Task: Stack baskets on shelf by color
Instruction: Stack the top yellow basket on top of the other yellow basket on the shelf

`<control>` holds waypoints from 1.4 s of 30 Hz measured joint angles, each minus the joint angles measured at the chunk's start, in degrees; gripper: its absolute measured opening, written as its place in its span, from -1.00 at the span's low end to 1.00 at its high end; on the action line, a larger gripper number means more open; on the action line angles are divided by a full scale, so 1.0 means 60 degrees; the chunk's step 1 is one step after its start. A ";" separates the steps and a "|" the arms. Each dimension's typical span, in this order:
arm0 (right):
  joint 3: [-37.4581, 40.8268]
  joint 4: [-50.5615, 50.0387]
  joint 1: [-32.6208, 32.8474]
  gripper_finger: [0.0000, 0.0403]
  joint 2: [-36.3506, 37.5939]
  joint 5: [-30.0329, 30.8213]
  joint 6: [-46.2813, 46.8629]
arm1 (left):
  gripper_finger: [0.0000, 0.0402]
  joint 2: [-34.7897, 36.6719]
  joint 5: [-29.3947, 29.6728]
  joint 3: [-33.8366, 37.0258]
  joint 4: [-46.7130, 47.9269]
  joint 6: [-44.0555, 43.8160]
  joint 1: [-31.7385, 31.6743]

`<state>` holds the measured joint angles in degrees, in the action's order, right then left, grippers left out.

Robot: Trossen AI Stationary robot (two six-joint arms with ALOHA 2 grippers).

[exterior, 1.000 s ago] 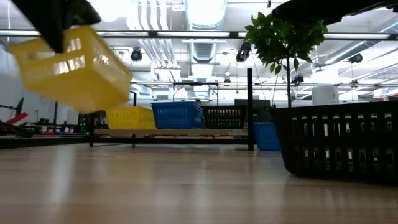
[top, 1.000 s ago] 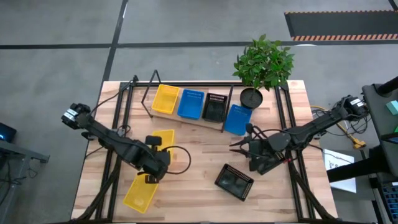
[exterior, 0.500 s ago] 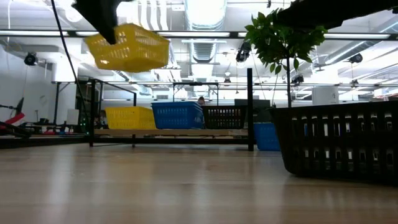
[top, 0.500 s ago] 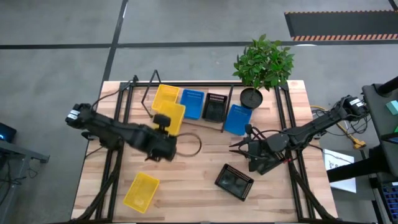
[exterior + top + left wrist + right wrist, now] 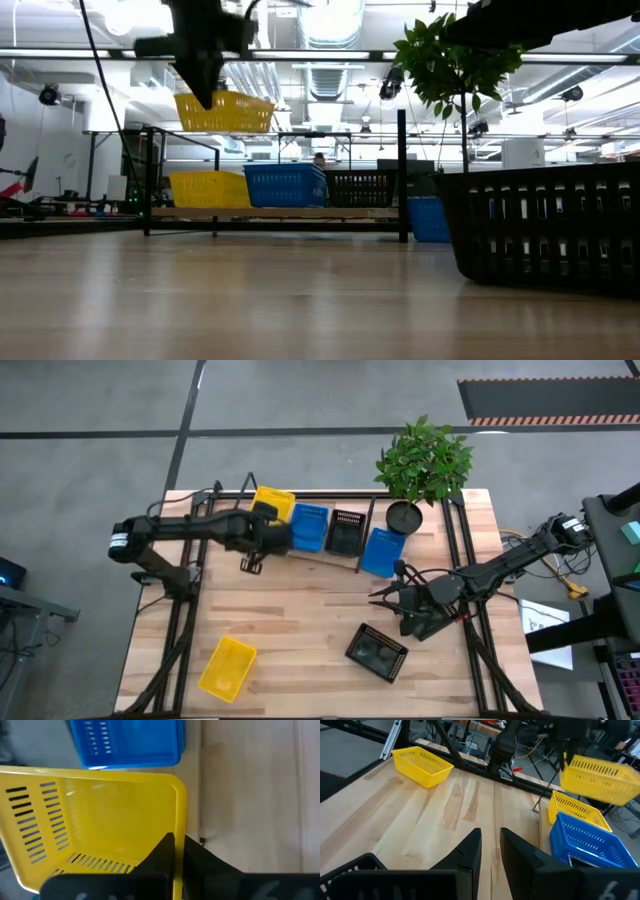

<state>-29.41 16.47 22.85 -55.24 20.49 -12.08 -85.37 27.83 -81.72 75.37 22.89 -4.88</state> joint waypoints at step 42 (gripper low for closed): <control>0.0000 0.0014 0.0000 -0.69 0.0004 -0.0452 -0.0087 | -1.00 0.0664 -0.2144 0.2153 -0.2580 0.2510 -0.3011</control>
<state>-29.41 16.56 22.85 -55.22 17.78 -12.60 -81.38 14.96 -68.81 59.89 37.94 -22.94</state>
